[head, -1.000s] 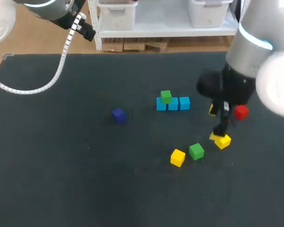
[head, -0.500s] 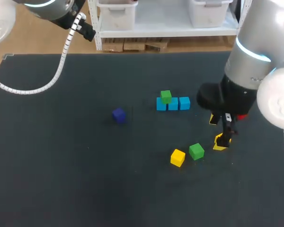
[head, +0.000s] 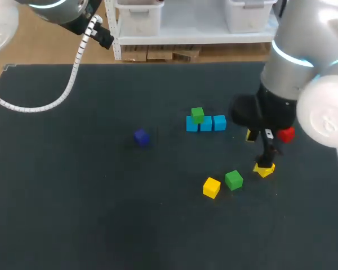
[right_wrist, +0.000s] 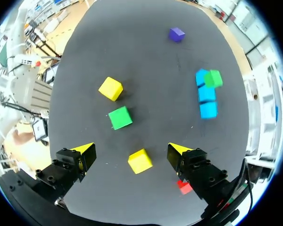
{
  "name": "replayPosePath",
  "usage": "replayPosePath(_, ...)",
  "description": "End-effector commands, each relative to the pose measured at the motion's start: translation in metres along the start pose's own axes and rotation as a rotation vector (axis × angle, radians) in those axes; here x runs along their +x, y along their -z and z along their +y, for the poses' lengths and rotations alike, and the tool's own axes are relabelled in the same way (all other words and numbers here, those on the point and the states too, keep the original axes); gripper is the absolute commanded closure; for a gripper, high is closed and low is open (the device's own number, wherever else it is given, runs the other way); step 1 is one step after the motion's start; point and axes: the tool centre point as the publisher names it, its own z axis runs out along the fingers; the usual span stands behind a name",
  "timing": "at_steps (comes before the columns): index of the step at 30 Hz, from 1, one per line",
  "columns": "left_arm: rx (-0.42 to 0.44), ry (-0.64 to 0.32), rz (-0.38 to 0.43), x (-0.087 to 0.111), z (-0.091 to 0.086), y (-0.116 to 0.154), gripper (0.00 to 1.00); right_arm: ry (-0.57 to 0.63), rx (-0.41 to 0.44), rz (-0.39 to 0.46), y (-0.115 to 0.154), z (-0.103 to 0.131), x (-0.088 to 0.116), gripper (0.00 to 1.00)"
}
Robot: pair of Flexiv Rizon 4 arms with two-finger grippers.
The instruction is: Place the blue cubes, place green cubes on the blue cubes, place the yellow cubes on the green cubes, then place the red cubes on the yellow cubes, and place purple cube on the red cubes.
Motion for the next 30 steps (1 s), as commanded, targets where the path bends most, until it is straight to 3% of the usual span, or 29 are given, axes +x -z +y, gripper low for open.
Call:
replayPosePath(1, 0.001, -0.001, -0.001, 0.001, 0.000, 0.000, 0.00, 0.051, -0.036, 0.016, -0.002, -0.015, -0.022, 0.00)
replayPosePath(8, 0.001, -0.001, -0.001, 0.001, 0.000, 0.000, 0.00, 0.140, -0.075, 0.058, -0.019, -0.008, -0.044, 0.00)
replayPosePath(14, 0.001, -0.001, -0.001, 0.001, 0.000, 0.000, 0.00, 0.164, -0.118, 0.116, -0.040, -0.001, -0.035, 0.00)
replayPosePath(25, 0.001, -0.001, -0.001, 0.001, 0.000, 0.000, 0.00, 0.222, -0.092, 0.099, -0.055, 0.008, -0.020, 0.00)
replayPosePath(26, 0.001, -0.001, -0.001, 0.001, 0.000, 0.000, 0.00, 0.226, -0.087, 0.086, -0.056, 0.007, -0.019, 0.06)
replayPosePath(27, 0.001, -0.001, -0.001, 0.001, 0.000, 0.000, 0.00, 0.233, -0.083, 0.074, -0.057, 0.007, -0.019, 0.01)
replayPosePath(30, 0.001, -0.001, -0.001, 0.001, 0.000, 0.000, 0.00, 0.267, -0.073, 0.036, -0.063, 0.009, -0.023, 0.00)
